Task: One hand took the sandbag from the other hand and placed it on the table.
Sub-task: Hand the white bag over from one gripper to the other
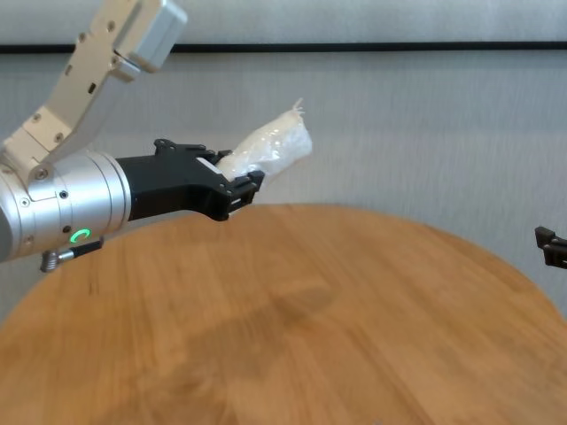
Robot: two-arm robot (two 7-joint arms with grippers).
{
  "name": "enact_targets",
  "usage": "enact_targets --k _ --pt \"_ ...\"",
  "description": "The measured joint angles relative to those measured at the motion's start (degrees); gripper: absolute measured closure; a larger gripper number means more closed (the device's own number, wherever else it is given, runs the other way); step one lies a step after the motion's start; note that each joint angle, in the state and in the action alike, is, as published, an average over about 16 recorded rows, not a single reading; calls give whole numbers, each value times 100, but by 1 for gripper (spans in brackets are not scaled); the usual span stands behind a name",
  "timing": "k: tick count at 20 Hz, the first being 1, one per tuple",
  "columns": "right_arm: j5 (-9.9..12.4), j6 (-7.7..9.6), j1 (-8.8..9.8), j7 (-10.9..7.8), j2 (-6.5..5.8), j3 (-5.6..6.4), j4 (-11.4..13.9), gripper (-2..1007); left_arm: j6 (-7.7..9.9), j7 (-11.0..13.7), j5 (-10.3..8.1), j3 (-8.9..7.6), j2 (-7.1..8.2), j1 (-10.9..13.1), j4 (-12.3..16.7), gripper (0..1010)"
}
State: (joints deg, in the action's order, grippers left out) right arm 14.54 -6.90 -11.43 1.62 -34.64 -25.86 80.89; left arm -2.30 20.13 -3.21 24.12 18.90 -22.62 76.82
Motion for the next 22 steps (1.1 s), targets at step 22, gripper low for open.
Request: enact_targets --k 22 --pt "0 0 0 0 0 0 0 3 -524 545 -252 -109 152 198 412 599"
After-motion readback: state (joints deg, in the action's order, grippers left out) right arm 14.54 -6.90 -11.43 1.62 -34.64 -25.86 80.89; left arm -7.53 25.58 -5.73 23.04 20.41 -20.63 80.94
